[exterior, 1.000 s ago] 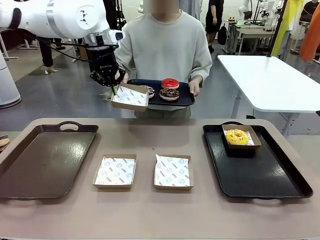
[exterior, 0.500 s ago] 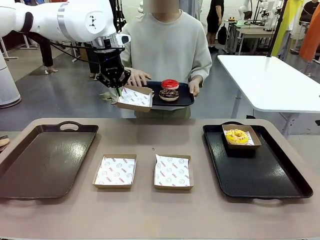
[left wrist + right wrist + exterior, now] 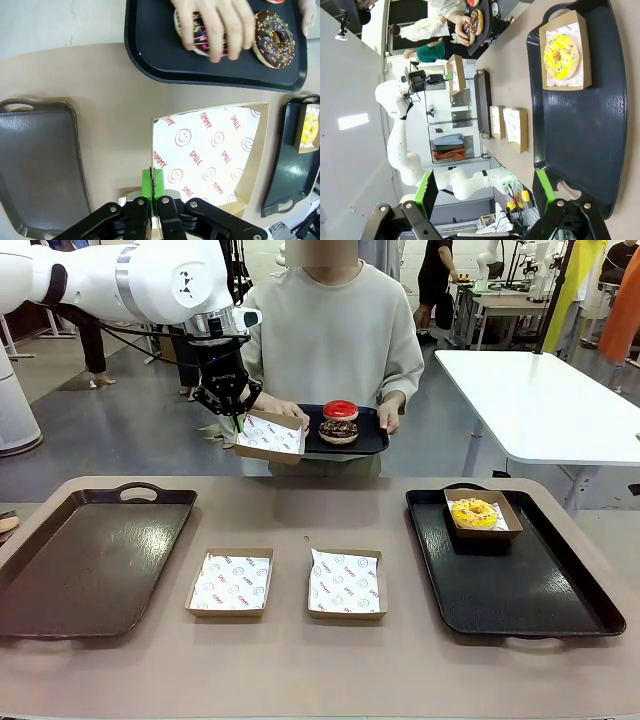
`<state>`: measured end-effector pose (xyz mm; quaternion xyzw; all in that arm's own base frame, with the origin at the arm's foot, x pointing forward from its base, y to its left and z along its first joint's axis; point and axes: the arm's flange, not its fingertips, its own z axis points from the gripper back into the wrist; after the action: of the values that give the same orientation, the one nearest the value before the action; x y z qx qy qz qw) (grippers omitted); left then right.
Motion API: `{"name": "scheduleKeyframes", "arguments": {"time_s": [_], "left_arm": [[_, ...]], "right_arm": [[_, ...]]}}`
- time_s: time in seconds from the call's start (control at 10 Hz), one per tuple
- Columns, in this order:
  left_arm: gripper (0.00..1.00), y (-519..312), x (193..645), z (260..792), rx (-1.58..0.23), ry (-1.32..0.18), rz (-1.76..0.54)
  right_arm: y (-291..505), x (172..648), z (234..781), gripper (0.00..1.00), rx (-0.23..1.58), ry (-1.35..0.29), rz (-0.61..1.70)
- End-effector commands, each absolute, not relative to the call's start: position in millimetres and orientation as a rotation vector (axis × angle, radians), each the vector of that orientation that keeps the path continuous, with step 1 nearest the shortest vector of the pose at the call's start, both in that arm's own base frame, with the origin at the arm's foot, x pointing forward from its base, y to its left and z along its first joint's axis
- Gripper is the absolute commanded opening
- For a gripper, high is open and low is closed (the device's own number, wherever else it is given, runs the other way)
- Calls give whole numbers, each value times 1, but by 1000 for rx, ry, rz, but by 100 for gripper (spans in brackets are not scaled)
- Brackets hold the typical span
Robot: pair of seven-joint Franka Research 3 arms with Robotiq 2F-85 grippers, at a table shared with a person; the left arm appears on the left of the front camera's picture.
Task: Individually package the donuts and arrange them on the tray.
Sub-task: Place the picked Paper togo box on the Handle tray while simultaneously picking up another Paper togo box from the table with the other hand.
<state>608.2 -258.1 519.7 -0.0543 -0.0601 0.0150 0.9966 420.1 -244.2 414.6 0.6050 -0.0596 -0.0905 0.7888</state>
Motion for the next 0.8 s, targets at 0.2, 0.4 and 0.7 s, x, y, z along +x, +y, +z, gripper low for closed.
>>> {"name": "scheduleKeyframes", "arguments": {"time_s": [0.2,0.4,0.7], "left_arm": [[0,-257,608,519,-110,-119,30],[0,-257,608,519,-110,-119,30],[0,-257,608,519,-110,-119,30]], "right_arm": [[-247,423,415,100,1306,-126,-191],[-247,423,415,100,1306,-126,-191],[-247,423,415,100,1306,-126,-191]]}}
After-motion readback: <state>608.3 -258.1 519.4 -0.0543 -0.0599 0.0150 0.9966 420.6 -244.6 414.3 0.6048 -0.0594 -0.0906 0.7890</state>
